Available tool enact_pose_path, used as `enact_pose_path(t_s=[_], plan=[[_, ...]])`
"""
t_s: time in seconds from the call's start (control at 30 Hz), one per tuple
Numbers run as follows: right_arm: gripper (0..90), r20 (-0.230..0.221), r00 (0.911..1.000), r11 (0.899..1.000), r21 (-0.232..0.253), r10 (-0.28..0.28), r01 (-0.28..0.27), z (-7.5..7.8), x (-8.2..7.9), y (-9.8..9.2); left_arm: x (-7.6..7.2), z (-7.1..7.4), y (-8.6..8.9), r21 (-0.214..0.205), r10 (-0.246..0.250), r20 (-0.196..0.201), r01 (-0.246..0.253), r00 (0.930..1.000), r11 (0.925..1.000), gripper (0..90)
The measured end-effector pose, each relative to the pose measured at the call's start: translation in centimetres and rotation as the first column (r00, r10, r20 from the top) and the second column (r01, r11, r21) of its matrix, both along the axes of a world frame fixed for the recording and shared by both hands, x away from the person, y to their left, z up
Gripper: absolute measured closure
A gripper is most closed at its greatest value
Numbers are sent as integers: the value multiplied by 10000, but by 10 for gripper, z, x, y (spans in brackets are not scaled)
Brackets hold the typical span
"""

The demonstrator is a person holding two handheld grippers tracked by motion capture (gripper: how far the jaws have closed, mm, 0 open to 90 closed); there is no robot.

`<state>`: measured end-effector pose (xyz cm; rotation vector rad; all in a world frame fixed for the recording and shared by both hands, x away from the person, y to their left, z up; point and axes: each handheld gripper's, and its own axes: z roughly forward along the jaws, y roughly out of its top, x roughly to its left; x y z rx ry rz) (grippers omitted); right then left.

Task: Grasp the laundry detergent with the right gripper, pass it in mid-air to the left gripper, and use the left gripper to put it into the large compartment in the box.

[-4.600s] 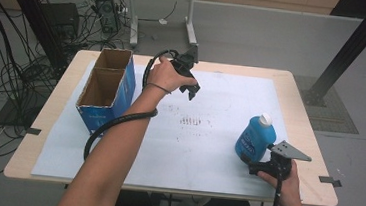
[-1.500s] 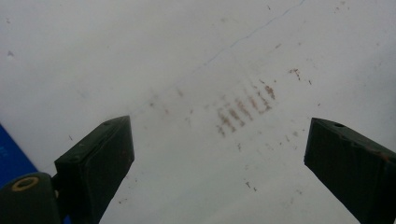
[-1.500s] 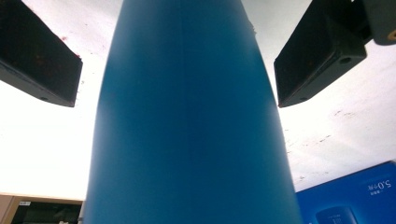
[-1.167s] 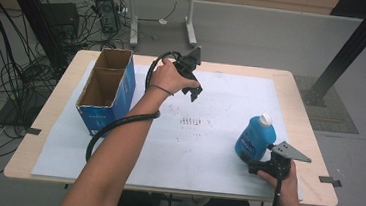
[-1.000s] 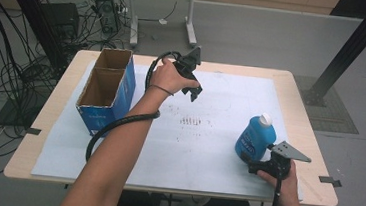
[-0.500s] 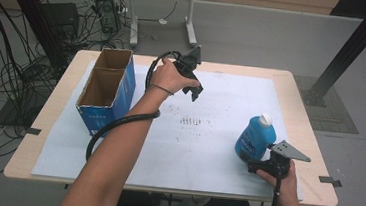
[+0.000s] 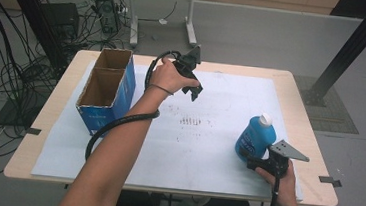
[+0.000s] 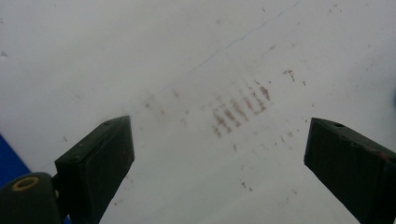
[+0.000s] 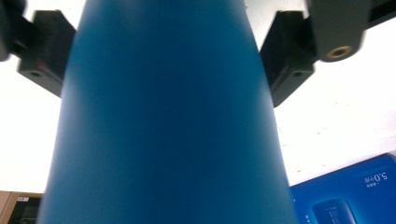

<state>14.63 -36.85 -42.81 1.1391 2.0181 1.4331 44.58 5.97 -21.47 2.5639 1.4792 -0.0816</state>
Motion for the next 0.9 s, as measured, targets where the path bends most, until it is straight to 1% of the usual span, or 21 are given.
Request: enact_pose_path(t_s=[0.3, 0.4, 0.73, 0.9], plan=[[365, 141, 9998, 9998, -155, 141, -139, -1, 0, 0, -1, 0, -1, 0, -35, 24, 35, 10000, 10000, 88], [385, 177, 9997, 9997, -213, 138, -134, -1, 0, 1, -1, 0, -1, 6, -24, 24, 24, 10000, 10000, 88], [397, 305, 9993, 9994, -284, 206, -197, -2, 0, 0, -1, 0, 0, -9, 24, 48, -24, 10000, 10000, 88], [399, 417, 9990, 9994, -312, 152, -139, -3, -3, 2, -1, 1, 1, 2, 25, 64, -25, 10000, 10000, 89]])
